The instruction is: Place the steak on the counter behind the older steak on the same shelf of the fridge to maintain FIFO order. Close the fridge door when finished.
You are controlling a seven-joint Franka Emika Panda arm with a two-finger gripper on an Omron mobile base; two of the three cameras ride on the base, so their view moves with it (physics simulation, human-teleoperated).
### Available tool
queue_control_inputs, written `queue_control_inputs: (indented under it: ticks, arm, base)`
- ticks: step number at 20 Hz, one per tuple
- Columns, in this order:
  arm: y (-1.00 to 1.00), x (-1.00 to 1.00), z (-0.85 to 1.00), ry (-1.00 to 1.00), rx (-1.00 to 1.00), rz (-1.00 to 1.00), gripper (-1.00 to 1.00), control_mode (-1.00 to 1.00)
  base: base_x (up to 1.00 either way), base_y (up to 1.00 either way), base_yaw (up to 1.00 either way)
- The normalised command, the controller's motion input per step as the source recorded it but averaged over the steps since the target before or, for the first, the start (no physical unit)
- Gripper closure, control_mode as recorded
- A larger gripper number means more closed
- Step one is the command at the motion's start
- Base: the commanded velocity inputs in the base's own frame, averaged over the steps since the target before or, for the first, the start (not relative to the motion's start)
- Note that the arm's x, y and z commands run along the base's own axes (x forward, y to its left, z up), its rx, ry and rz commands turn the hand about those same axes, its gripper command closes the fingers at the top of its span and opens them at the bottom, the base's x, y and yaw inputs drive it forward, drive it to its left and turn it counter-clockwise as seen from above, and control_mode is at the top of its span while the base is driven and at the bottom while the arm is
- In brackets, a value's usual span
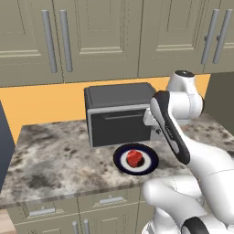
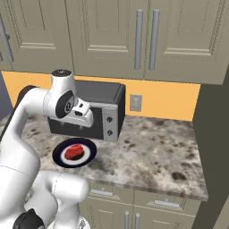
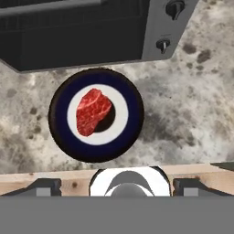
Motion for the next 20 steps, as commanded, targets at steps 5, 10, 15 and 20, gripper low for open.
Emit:
queue_control_inputs:
  ticks: [5, 10, 15, 20]
  arm:
    - [0.40, -0.03, -0.87, 0.00, 0.07, -0.22, -1.00, -1.00]
    - [0.11, 0.03, -0.53, 0.00, 0.03, -0.06, -1.00, -1.00]
    - [0.00, 0.22, -0.33, 0.00, 0.00, 0.00, -1.00, -1.00]
    - [0.00, 0.25, -0.30, 0.00, 0.00, 0.00, -1.00, -1.00]
  base:
    - [0.00, 0.00, 0.00]
    - [0.00, 0.00, 0.00]
    - [0.00, 0.00, 0.00]
    - [0.00, 0.00, 0.00]
